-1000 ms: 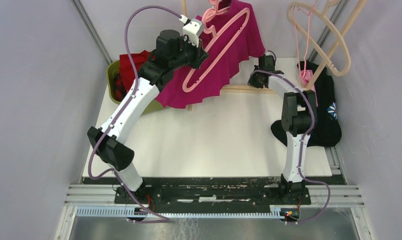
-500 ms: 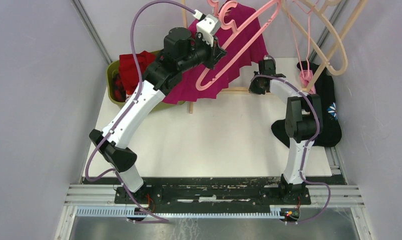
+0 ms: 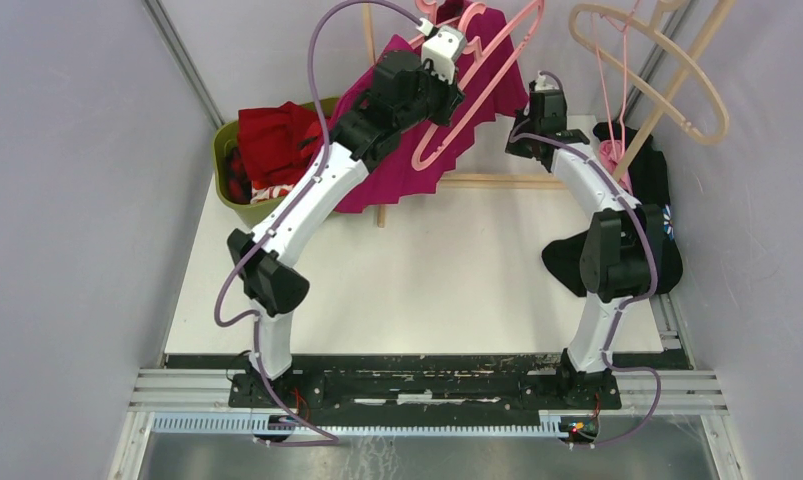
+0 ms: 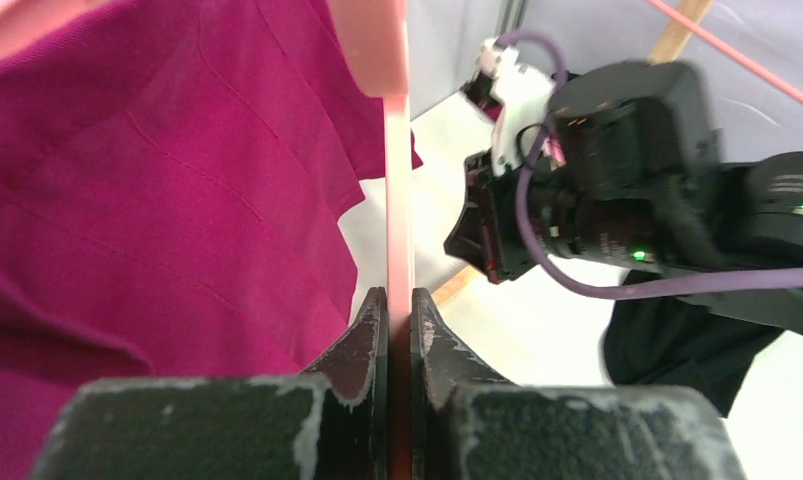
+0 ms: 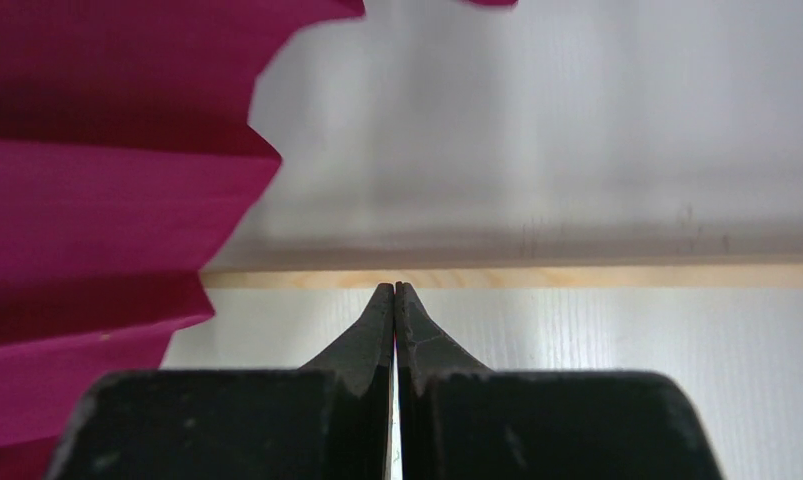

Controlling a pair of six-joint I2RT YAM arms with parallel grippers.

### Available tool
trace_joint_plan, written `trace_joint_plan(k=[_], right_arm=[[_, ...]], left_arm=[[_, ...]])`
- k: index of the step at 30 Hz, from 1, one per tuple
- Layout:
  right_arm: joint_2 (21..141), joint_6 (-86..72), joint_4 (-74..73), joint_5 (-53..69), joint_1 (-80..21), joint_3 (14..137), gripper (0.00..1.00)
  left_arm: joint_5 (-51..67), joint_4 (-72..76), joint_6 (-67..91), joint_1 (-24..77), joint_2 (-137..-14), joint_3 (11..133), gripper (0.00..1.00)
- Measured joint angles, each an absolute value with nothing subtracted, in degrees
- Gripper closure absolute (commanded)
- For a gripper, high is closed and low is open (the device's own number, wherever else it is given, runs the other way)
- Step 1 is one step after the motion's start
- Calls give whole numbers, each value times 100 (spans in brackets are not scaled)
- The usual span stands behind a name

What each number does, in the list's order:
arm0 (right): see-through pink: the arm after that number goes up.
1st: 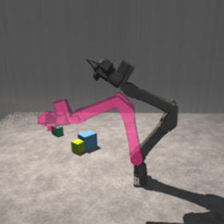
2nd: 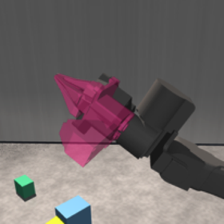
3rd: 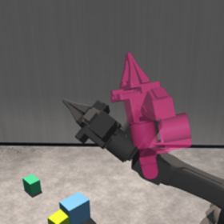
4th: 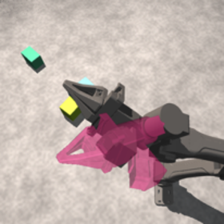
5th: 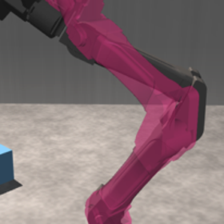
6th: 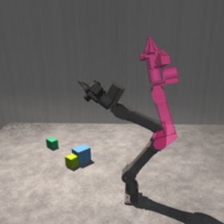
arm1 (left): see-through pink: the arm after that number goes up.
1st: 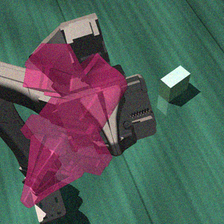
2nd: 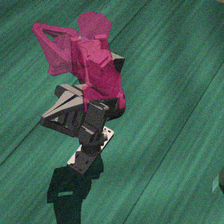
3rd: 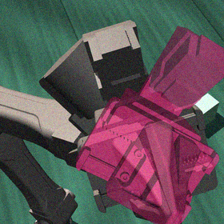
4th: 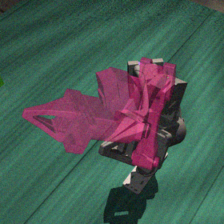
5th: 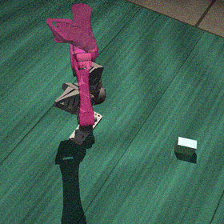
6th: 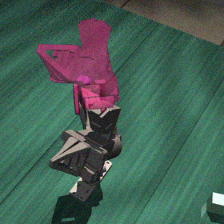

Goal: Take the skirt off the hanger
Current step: Place the hanger at the clothesline.

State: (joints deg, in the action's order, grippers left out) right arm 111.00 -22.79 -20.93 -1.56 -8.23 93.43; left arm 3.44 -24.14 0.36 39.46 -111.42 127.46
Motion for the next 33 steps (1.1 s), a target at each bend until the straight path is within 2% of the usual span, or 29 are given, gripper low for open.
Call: trace_joint_plan(k=[5, 33], right_arm=[[10849, -2119, -2021, -126, -823, 9513, 99], [10309, -1964, -2021, -49, -880, 9489, 99]], left_arm=[[244, -2429, 38, 3946, -11487, 13010, 97], [-14, -1658, 145, 3885, -11474, 13434, 97]])
